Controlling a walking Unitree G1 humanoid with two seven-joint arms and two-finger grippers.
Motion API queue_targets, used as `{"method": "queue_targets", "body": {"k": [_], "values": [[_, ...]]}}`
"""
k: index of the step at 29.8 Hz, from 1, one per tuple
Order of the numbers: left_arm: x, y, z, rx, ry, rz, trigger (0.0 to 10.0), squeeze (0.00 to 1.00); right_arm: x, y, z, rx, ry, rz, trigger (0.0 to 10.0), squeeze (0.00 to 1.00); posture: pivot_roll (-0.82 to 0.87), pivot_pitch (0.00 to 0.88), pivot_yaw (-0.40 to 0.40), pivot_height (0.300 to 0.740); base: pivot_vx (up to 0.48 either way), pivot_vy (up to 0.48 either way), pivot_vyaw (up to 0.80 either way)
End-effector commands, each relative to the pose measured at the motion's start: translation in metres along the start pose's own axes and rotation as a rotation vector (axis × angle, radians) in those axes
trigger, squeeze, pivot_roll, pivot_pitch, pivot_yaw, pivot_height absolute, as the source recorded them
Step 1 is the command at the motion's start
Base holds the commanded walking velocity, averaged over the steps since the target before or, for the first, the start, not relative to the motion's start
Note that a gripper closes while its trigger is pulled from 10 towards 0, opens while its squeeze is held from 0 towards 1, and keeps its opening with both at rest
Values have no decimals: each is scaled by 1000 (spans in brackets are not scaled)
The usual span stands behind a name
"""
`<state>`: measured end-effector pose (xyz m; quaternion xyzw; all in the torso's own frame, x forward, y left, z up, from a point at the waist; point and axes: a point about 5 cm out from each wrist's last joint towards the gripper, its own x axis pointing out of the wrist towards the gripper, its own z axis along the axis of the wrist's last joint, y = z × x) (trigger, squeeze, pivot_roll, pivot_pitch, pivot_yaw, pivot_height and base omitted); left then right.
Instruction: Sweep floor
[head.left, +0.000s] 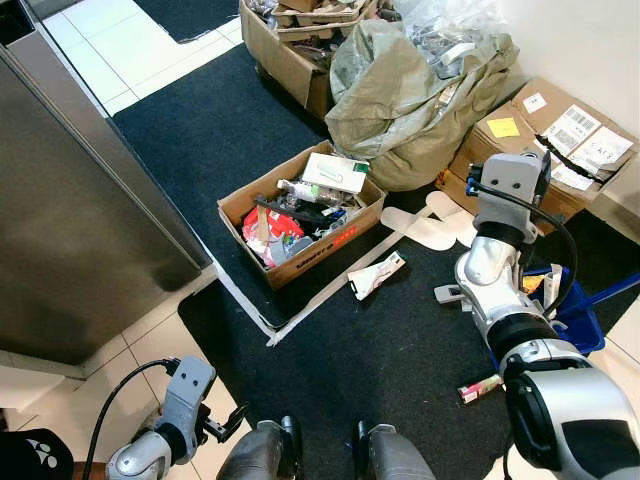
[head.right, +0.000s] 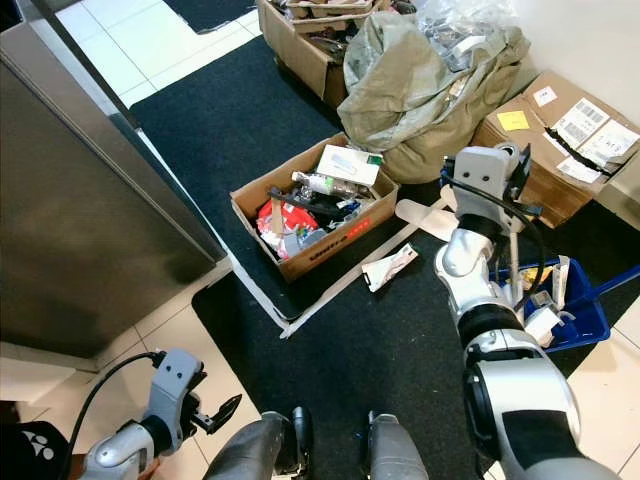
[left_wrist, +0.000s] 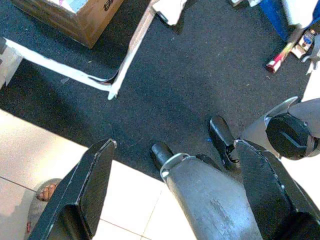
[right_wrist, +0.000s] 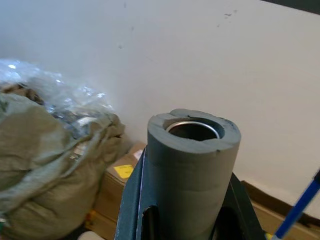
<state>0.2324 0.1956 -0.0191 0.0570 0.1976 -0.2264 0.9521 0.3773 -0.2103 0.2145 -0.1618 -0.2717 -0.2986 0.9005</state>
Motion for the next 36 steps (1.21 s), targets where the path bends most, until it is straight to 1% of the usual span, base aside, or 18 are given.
{"method": "queue_targets", "body": {"k": [1,3,6,8,13,14,15,17,18,22,23,25,27,28,31,32,35,36], "values": [[-7,-5,-16,-37,58,-5,10000,0,4,1,7,36,-33,-3,10000,0,109,345,98,740,0,0,0],[-6,-6,-16,-39,60,-6,10000,0,5,1,8,41,-37,-3,10000,0,107,343,98,740,0,0,0],[-3,-8,-16,-45,69,-12,10000,0,13,4,20,88,-64,21,10000,0,83,323,96,740,0,0,0],[-2,-8,-15,-45,71,-11,10000,0,15,5,23,100,-67,28,10000,0,80,321,95,740,0,0,0],[2,-4,-11,-43,73,7,10000,0,18,9,28,152,-41,70,10000,0,62,300,92,740,0,0,0],[6,-1,-7,-42,71,23,10000,0,20,12,28,164,-8,135,10000,0,49,285,89,740,0,0,0],[6,-1,-7,-42,71,23,10000,0,20,12,28,164,-8,135,10000,0,49,285,89,740,0,0,0],[12,3,0,-43,72,47,10000,0,20,16,23,158,59,240,10000,0,28,264,89,740,0,0,0],[12,3,0,-43,72,47,10000,0,20,16,23,158,59,240,10000,0,28,264,89,740,0,0,0],[16,4,4,-46,72,61,10000,0,17,14,20,191,81,320,10000,0,16,250,87,740,0,0,0],[22,5,9,-58,74,81,10000,0,15,9,17,221,87,382,10000,0,-2,222,84,740,0,0,0],[25,7,10,-70,87,102,10000,0,15,6,15,228,105,400,10000,0,-9,213,85,740,0,0,0],[25,8,9,-70,106,121,10000,0,12,4,9,232,148,419,10000,0,-21,181,81,740,0,0,-791],[25,8,9,-70,106,121,10000,0,12,4,9,232,148,419,10000,0,-21,181,81,740,0,0,-800],[22,12,4,-80,139,170,10000,0,1,9,0,252,218,469,10000,0,-29,160,72,740,0,0,-800],[22,12,4,-80,139,170,10000,0,1,9,0,252,218,469,10000,0,-29,160,72,740,0,0,-800],[16,17,-5,-128,178,254,10000,0,-26,28,-5,332,308,604,10000,0,-41,130,56,740,0,0,-533],[16,17,-5,-128,178,254,10000,0,-26,28,-5,332,308,604,10000,0,-41,130,56,740,0,0,0]]}}
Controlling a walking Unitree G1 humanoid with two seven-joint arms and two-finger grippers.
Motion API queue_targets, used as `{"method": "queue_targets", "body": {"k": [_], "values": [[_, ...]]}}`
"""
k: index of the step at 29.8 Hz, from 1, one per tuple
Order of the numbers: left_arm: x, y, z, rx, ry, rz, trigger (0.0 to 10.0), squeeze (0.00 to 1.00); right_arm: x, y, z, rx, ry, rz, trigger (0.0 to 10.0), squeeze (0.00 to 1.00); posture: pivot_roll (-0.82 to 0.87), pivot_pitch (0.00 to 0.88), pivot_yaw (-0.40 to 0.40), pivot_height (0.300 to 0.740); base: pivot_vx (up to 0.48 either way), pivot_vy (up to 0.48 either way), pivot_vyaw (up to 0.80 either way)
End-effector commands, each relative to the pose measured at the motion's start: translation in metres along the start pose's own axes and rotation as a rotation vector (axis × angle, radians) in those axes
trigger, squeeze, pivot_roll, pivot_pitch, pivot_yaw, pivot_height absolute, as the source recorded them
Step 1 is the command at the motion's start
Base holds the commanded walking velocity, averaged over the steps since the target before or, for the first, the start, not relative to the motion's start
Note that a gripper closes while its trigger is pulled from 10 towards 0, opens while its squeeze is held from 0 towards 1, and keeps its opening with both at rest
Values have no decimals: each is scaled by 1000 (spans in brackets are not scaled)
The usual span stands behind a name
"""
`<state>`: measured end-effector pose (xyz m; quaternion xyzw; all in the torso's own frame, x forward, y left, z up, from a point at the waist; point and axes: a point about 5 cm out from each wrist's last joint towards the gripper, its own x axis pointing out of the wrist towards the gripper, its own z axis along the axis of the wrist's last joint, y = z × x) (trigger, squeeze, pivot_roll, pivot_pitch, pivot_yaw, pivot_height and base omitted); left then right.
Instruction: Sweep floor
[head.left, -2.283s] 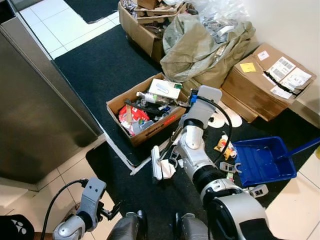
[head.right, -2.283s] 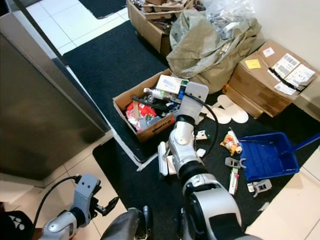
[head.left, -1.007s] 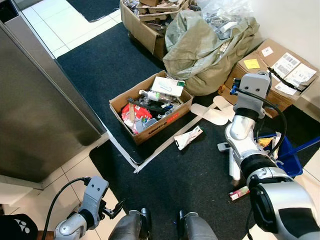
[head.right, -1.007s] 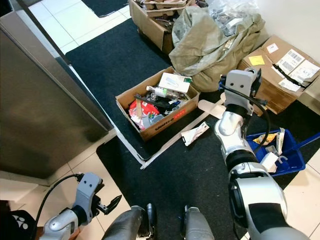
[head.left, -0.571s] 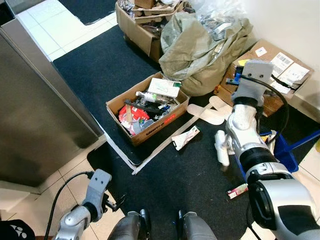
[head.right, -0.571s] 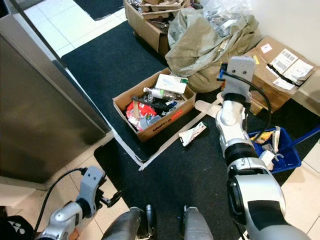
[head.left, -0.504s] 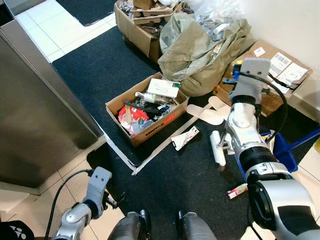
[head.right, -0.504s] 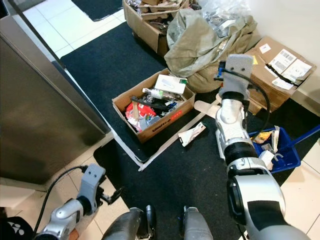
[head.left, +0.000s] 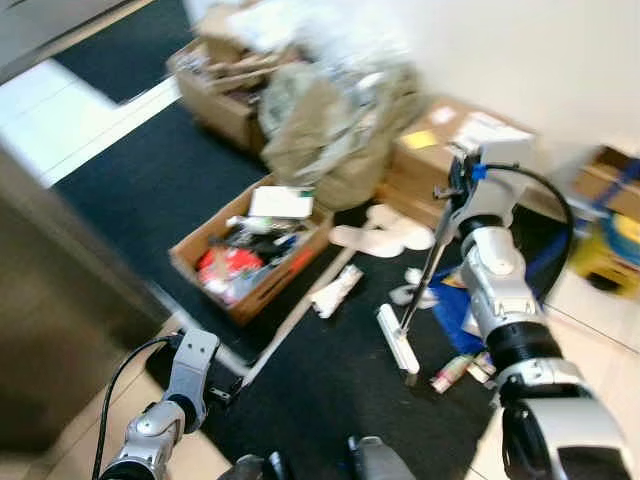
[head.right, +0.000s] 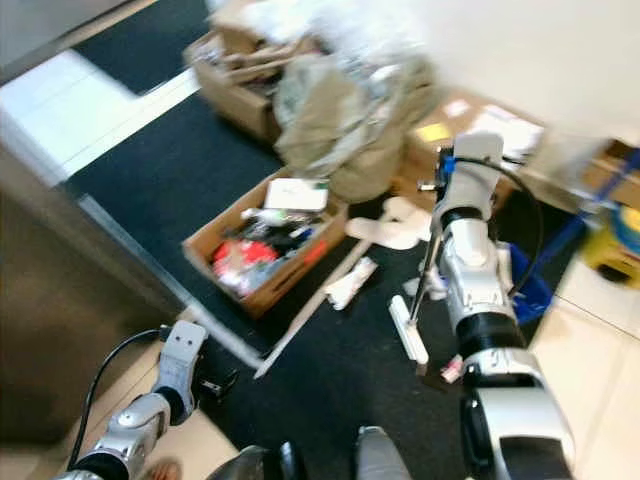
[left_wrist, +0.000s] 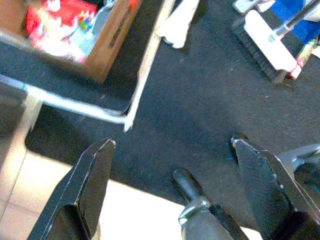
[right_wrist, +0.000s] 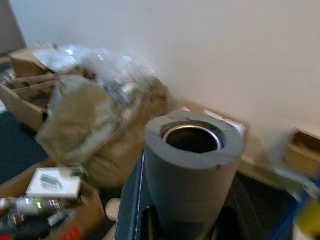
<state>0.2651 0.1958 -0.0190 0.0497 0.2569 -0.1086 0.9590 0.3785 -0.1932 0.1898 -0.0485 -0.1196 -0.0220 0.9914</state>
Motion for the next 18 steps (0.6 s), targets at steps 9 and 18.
{"method": "queue_targets", "body": {"k": [9,18], "values": [[-18,8,-41,-105,149,131,10000,0,-14,46,-7,90,76,332,10000,0,-58,84,39,740,0,0,0],[-19,7,-47,-136,175,149,10000,0,-26,58,-13,96,124,552,10000,0,-65,56,35,740,0,0,0]]}}
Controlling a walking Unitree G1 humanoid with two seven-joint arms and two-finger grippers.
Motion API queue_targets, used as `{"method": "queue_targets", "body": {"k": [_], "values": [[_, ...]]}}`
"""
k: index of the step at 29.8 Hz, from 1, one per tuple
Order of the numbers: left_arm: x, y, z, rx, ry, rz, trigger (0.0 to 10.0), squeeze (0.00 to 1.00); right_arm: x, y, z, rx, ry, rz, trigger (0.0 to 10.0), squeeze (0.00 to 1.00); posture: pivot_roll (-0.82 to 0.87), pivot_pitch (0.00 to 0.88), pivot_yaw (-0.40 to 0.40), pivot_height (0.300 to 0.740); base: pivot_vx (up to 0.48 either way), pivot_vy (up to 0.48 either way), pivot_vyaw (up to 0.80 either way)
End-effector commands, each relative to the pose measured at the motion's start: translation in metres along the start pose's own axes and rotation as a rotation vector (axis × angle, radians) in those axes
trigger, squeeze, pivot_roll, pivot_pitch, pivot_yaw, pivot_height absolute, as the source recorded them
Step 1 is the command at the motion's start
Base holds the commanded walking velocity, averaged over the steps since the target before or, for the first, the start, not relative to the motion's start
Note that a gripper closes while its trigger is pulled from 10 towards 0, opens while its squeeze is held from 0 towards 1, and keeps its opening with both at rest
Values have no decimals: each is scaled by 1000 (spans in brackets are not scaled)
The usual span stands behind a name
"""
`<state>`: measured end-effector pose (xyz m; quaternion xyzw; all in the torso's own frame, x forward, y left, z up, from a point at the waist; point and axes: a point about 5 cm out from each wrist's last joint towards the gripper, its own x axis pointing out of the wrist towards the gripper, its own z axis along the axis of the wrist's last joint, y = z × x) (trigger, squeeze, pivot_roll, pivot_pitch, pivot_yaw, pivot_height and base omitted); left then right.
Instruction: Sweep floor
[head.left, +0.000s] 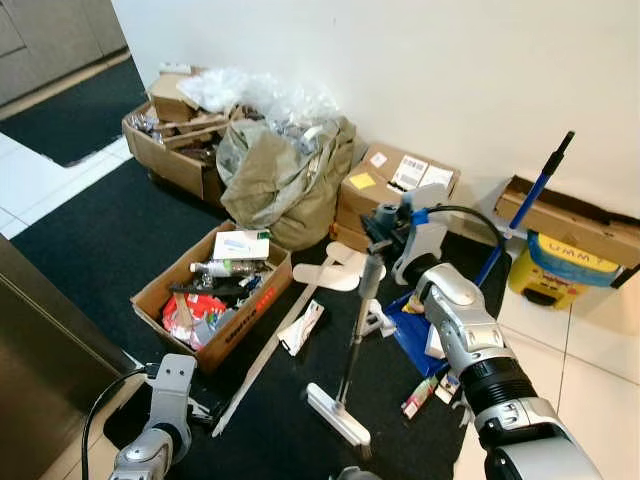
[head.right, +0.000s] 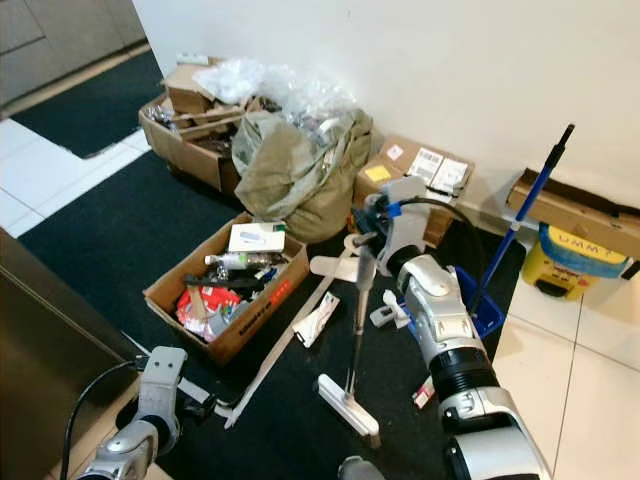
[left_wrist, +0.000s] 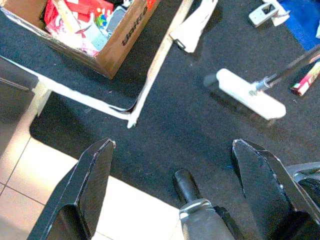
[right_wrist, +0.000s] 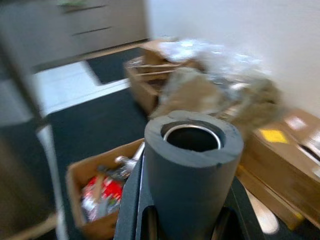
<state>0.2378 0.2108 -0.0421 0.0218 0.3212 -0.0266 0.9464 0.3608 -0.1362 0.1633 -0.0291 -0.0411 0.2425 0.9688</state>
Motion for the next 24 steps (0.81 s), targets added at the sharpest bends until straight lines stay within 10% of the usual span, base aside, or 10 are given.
{"method": "queue_targets", "body": {"k": [1,24], "values": [[-4,2,-12,-26,44,16,10000,0,-1,1,2,-3,-2,19,10000,0,-65,56,35,740,0,0,0],[-7,-7,-26,-52,100,9,10000,0,-14,-9,-5,-6,115,131,10000,0,-75,56,36,740,0,-394,0]]}}
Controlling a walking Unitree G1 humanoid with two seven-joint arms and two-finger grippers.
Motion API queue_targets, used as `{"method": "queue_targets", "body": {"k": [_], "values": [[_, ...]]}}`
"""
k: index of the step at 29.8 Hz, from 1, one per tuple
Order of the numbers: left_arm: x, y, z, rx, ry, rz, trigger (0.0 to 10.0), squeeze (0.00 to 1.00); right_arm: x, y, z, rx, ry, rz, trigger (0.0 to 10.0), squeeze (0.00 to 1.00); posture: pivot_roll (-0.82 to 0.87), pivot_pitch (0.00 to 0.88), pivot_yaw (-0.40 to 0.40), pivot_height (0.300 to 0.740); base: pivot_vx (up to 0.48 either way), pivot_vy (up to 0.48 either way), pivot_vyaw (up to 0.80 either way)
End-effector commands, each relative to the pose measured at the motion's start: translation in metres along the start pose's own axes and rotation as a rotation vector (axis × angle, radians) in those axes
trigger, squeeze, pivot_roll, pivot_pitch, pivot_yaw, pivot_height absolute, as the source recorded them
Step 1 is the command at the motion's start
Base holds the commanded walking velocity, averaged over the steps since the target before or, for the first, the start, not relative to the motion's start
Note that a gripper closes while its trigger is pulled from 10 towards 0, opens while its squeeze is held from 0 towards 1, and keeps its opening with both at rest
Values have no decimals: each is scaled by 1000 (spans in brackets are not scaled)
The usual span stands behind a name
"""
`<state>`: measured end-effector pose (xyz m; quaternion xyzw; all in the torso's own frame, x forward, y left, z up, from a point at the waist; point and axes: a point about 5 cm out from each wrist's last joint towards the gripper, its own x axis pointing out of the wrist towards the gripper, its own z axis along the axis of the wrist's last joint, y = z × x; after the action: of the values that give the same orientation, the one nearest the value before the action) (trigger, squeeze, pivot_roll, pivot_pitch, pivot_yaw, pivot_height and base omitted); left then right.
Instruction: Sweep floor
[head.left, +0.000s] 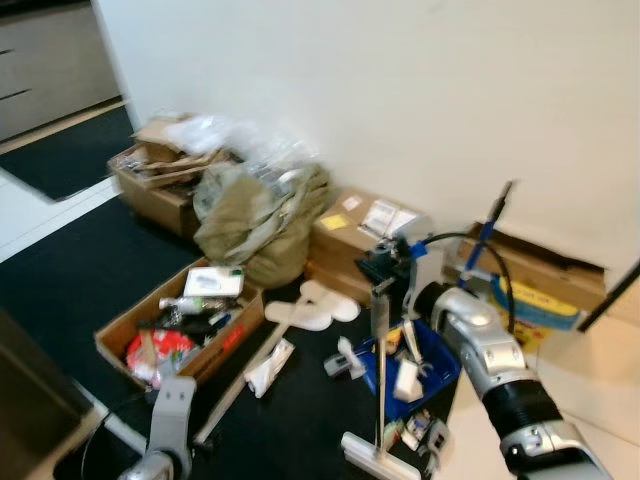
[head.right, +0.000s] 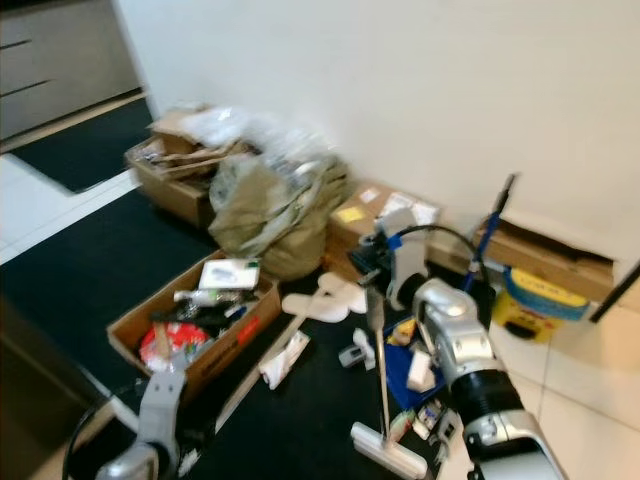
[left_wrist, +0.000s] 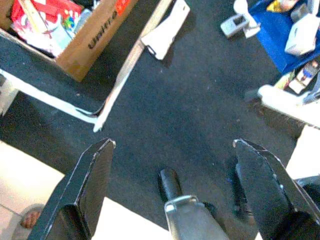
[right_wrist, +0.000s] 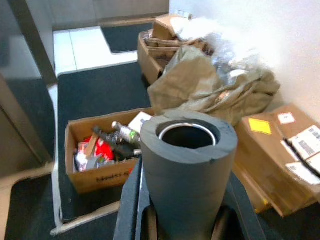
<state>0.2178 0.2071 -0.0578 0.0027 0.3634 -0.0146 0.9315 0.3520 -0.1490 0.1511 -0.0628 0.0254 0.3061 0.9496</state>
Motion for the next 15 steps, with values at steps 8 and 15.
{"method": "queue_targets", "body": {"k": [8,15], "values": [[-2,1,-5,-4,16,9,10000,0,-13,-28,17,58,4,-98,10000,0,-70,72,36,740,0,0,0],[-2,2,-7,-4,21,8,10000,0,-24,-57,31,27,-6,-266,10000,0,-73,82,35,740,0,-137,0]]}}
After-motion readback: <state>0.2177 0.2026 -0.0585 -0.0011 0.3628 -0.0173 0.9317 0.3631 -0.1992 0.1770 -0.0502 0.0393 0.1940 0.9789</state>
